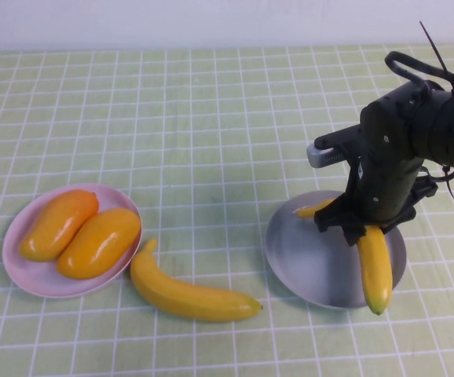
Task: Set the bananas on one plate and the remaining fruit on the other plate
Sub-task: Put another type of fruit in the right plate
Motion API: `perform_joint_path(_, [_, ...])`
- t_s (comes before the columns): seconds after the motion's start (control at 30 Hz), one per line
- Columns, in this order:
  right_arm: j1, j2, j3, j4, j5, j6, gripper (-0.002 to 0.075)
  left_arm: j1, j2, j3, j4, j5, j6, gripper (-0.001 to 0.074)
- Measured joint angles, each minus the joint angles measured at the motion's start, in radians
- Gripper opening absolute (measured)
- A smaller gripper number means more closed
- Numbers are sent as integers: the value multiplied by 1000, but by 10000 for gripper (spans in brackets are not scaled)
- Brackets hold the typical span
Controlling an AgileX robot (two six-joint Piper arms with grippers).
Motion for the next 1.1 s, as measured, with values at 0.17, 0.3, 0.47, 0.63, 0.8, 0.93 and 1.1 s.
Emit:
perform_joint_path(0.17, [-2, 0, 0, 0, 16, 2, 534, 0, 0, 0, 0, 0, 0, 2])
perform_joint_path(0.3, [-2, 1, -35, -2, 73, 3, 616, 0, 0, 0, 0, 0, 0, 2])
perform_joint_path(0.47, [-2, 2, -164, 88, 172, -114, 587, 0, 0, 0, 0, 0, 0, 2])
perform_joint_path(0.63, [7, 2, -260, 359, 194, -346, 503, 0, 0, 0, 0, 0, 0, 2])
perform_joint_path(0.8, [102, 4, -269, 423, 188, -505, 481, 0, 0, 0, 0, 0, 0, 2])
perform_joint_path(0.93, [213, 28, -269, 426, 158, -642, 478, 0, 0, 0, 0, 0, 0, 2])
perform_joint_path(1.1, [323, 68, -269, 421, 95, -788, 477, 0, 0, 0, 0, 0, 0, 2])
